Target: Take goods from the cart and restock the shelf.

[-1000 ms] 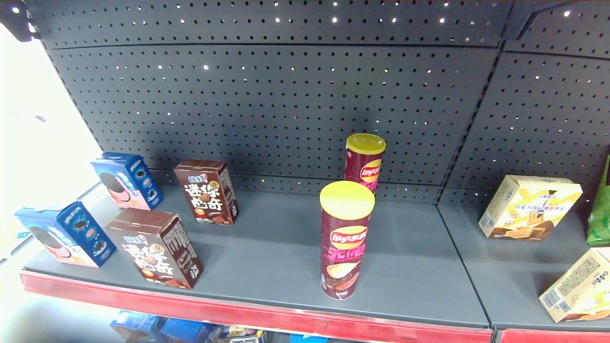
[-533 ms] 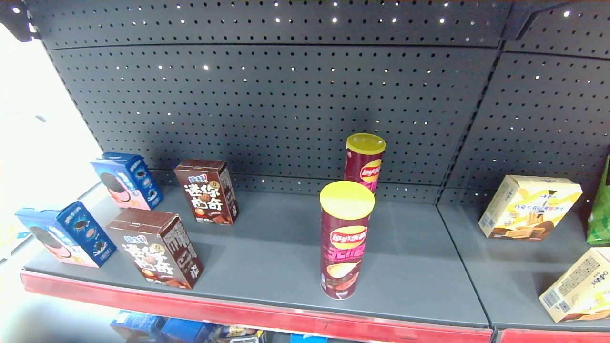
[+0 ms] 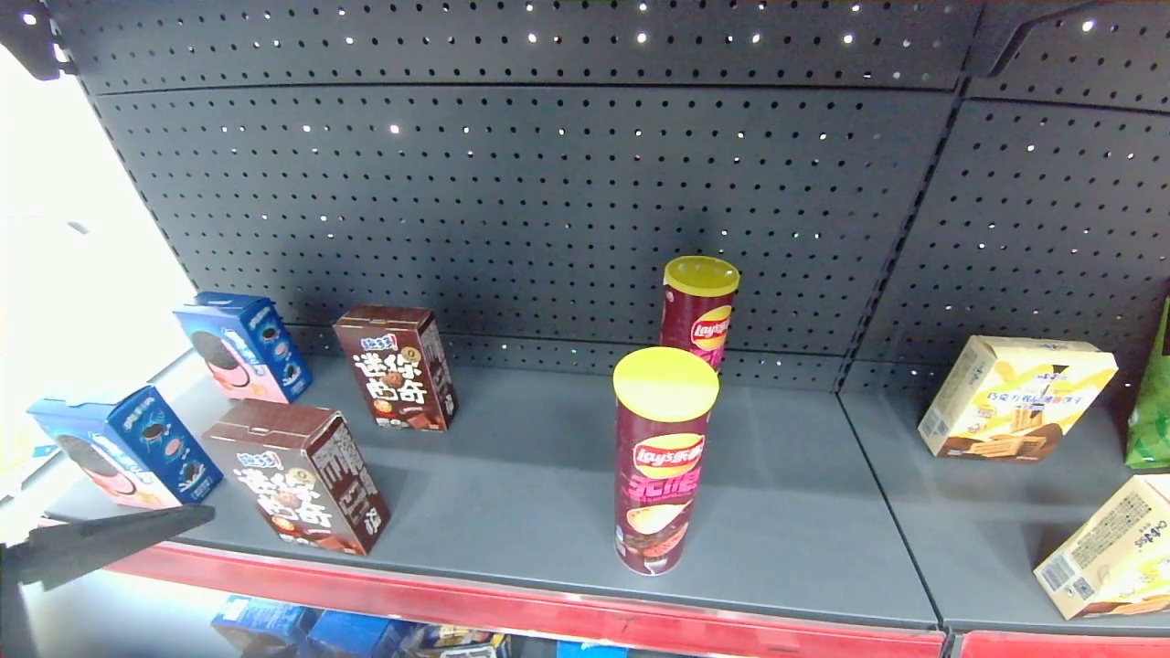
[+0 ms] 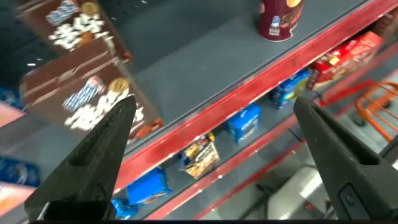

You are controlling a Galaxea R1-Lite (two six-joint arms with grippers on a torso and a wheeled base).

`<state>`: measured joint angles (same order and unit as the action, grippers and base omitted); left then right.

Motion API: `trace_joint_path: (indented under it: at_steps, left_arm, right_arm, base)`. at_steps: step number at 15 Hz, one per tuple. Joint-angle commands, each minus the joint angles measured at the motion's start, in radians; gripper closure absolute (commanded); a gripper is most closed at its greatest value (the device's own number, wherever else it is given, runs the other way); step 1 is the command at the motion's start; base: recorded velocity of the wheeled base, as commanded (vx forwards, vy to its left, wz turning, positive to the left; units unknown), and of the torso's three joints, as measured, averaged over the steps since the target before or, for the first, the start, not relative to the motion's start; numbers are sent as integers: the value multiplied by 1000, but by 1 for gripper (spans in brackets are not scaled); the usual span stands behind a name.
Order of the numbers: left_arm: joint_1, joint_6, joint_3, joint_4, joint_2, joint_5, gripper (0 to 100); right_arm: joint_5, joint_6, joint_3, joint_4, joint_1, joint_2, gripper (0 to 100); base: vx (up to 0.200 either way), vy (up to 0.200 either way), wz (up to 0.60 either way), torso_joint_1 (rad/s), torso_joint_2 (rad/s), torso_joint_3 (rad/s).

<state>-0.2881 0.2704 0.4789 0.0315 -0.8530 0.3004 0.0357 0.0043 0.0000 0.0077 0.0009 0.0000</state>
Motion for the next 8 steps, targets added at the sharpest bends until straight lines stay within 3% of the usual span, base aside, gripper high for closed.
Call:
trace_joint_path:
  at_steps: [1,4,8]
  left_arm:
    - [-51,-11,101,41,-238,-18,0]
    - [-140,-10,155,128,-359,-14,0]
    - [-174,-17,225,131,-517,-14,0]
  right_arm:
    - [0,0,0,0,1,2,0]
    - [0,0,0,0,1,2,0]
    - [0,0,0,0,1,2,0]
  base:
    - [0,0,0,0,0,0]
    - [0,0,0,0,0,0]
    - [0,0,0,0,0,0]
